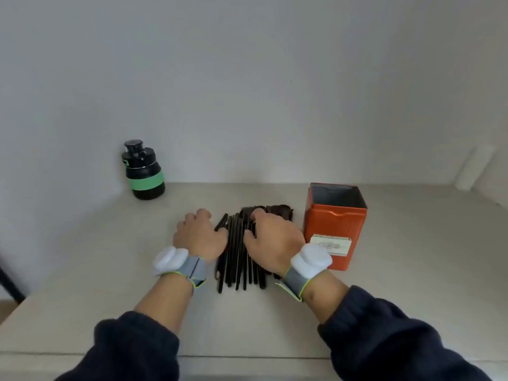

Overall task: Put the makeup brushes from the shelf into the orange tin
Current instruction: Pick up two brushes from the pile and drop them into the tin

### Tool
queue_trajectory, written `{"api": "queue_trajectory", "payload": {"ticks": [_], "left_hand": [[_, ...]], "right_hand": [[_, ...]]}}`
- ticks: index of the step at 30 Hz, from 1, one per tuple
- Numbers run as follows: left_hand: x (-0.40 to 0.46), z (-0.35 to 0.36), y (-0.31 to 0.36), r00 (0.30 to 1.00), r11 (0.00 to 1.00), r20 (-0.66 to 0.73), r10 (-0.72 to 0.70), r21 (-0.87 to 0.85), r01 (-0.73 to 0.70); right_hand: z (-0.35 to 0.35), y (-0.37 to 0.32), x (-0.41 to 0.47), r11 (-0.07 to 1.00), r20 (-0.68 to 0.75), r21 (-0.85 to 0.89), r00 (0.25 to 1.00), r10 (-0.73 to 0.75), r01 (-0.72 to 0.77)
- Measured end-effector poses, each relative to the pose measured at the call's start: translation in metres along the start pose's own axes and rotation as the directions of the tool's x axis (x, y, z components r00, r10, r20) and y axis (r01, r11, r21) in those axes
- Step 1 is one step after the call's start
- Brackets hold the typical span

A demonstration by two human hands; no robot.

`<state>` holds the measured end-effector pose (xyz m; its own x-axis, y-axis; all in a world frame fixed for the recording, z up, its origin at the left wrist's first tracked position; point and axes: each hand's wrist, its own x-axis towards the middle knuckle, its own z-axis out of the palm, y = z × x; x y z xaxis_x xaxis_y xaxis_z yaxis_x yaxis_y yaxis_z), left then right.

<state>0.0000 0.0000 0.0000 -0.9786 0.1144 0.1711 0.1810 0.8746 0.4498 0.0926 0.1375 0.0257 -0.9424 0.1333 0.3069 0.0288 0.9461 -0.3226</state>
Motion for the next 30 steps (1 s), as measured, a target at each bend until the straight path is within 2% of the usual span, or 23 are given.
{"api": "queue_trajectory", "payload": {"ticks": [2,6,13,20,24,27,30], "left_hand": [[0.01,0.001,0.0,0.997,1.0,0.07,0.018,0.015,-0.02],[0.031,0.004,0.006,0.984,0.993,0.143,0.108,0.023,-0.112],[0.042,0.013,0.015,0.98,0.983,0.073,0.183,0.0,-0.184],[0.036,0.01,0.014,0.985,0.98,0.001,0.174,-0.099,-0.173],[0.034,0.008,0.012,0.991,0.97,0.02,0.13,-0.208,-0.123],[0.037,0.008,0.009,0.995,0.955,0.033,0.089,-0.286,-0.076],[0.039,0.008,0.005,0.997,0.953,0.037,0.074,-0.298,-0.059]], "right_hand": [[0.008,0.001,0.007,0.999,-0.031,-0.05,0.999,0.009,-0.01],[0.018,-0.001,0.019,0.989,0.019,-0.123,0.996,0.082,-0.079],[0.015,0.004,0.025,0.986,0.082,-0.108,0.987,0.136,-0.126],[0.005,0.004,0.023,0.989,0.117,-0.045,0.982,0.145,-0.141],[-0.001,0.004,0.017,0.989,0.021,0.062,0.991,0.132,-0.133],[-0.002,-0.001,0.01,0.99,-0.1,0.137,0.993,0.06,-0.046],[-0.003,-0.006,0.006,0.983,-0.15,0.183,0.989,0.001,0.027]]}}
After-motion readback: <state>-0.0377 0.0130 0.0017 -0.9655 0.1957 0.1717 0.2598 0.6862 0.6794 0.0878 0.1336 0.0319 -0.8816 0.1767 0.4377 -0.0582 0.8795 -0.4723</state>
